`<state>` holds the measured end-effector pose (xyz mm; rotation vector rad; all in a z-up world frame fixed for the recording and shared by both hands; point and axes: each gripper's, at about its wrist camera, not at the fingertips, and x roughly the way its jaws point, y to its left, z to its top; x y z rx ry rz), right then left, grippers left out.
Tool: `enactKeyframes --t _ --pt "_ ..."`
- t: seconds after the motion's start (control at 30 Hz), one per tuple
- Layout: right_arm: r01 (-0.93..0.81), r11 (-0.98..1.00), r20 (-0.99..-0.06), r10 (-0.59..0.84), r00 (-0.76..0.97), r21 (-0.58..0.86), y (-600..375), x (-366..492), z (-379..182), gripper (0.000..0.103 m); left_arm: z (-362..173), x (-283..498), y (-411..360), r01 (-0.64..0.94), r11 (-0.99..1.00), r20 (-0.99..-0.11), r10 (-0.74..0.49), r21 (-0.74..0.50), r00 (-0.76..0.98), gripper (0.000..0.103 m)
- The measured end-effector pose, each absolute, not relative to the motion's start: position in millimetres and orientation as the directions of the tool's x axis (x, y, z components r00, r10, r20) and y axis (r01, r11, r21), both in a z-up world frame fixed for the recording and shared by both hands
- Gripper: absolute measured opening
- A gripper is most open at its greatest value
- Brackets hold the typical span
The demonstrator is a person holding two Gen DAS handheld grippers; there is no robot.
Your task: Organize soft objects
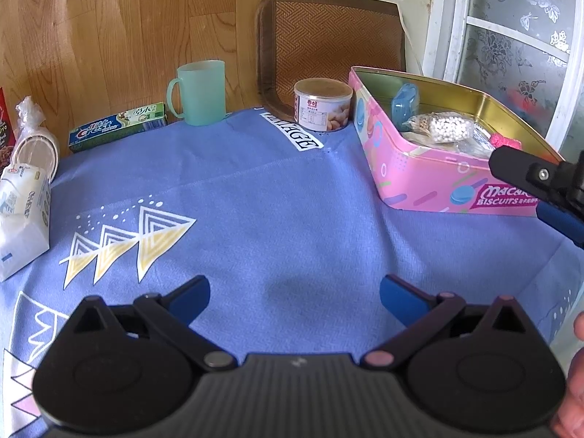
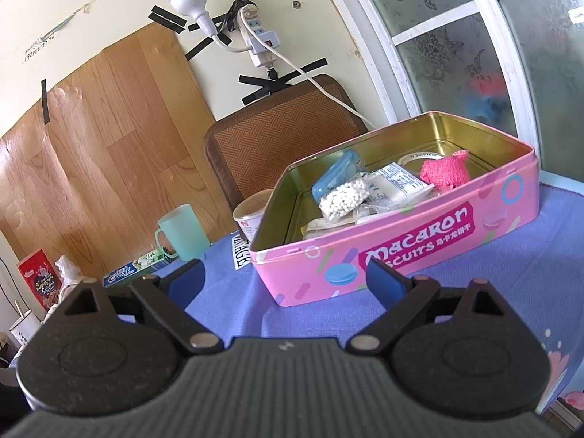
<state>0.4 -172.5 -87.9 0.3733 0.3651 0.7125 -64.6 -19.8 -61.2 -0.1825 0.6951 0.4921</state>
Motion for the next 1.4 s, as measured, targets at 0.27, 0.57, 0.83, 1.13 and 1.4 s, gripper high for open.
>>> enactKeyframes --t 0.27,0.57,0.83,1.13,1.4 --pt "-0.56 0.697 -0.196 0.688 0.699 0.448 -172.6 0.7 -87.8 0.097 -61.7 -64.3 -19.6 -0.489 0.872 -0.658 0.364 -0.006 0.659 0.103" --pt "-0.56 0.697 -0.196 0.688 0.699 0.449 -172.6 0.8 -88.1 0.097 -62.0 -63.5 -17.9 -0.488 0.873 -0.667 0.355 -0.014 0.655 0.103" --pt "-0.559 0.697 -0.196 0.687 0.699 0.448 -172.5 0.6 -87.7 0.097 -62.2 -62.9 -18.1 -0.485 0.875 -0.669 0.351 -0.016 0.655 0.103" --pt "-0.56 0.697 -0.195 0.687 0.7 0.448 -172.1 1.2 -88.8 0.097 -62.0 -62.0 -19.0 -0.473 0.881 -0.672 0.337 -0.023 0.66 0.103" --pt "-0.562 0.699 -0.194 0.686 0.701 0.442 -172.0 0.9 -88.0 0.097 -55.3 -67.8 -17.0 -0.445 0.893 -0.633 0.309 -0.063 0.709 0.103"
